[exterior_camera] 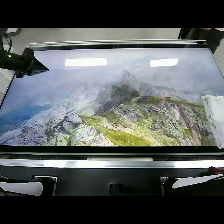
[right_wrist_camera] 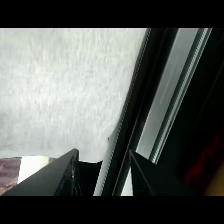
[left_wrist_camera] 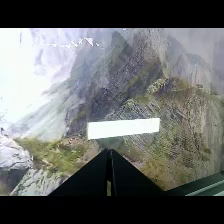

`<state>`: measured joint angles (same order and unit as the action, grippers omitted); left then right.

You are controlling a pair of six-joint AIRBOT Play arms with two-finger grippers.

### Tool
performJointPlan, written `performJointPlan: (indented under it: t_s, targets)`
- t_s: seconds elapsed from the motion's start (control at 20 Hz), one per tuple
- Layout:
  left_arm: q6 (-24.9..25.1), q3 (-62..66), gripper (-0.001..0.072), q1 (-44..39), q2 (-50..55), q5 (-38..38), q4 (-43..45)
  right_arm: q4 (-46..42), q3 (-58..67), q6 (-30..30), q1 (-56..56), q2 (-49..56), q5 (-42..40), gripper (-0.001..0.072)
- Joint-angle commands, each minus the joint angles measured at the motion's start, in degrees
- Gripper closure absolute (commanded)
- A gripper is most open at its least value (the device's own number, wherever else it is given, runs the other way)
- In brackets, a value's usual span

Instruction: Fold the clothes and pants, and hang the long-sleeved shirts on hangers.

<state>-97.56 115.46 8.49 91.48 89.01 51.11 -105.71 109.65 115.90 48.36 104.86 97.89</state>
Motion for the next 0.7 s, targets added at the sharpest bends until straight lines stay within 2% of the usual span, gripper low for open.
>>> performJointPlan:
  t_s: [0.0,0.1,0.2,0.3,0.35,0.45,0.65]
  targets:
    - [1.4,0.0,0.0689,0.0,0.0,-0.1,0.6,6.7,0.0,-3.8,-0.1,-3.5,-8.0,0.0520]
    - [2.6,0.0,0.0689,0.0,0.0,-0.3,3.1,20.4,0.0,-15.0,-1.9,-6.0,-17.6,0.0650]
    - [4.0,0.0,0.0690,0.0,-0.4,-1.7,7.6,31.0,0.0,-26.8,-6.9,-8.7,-25.0,0.0682]
    - [6.9,0.0,0.0690,0.0,-1.3,-4.2,11.9,34.3,0.0,-34.2,-14.8,-11.3,-28.7,0.0683]
    - [8.2,0.0,0.0690,0.0,-1.9,-5.4,13.8,34.8,0.0,-36.4,-19.5,-12.4,-29.4,0.0683]
    - [9.1,0.0,0.0690,0.0,-3.2,-6.7,16.3,38.6,0.0,-36.9,-28.0,-14.1,-30.9,0.0683]
    - [12.3,-2.3,0.0691,-0.5,-7.8,-9.1,16.2,37.7,0.0,-36.7,-46.5,-16.2,-30.7,0.0683]
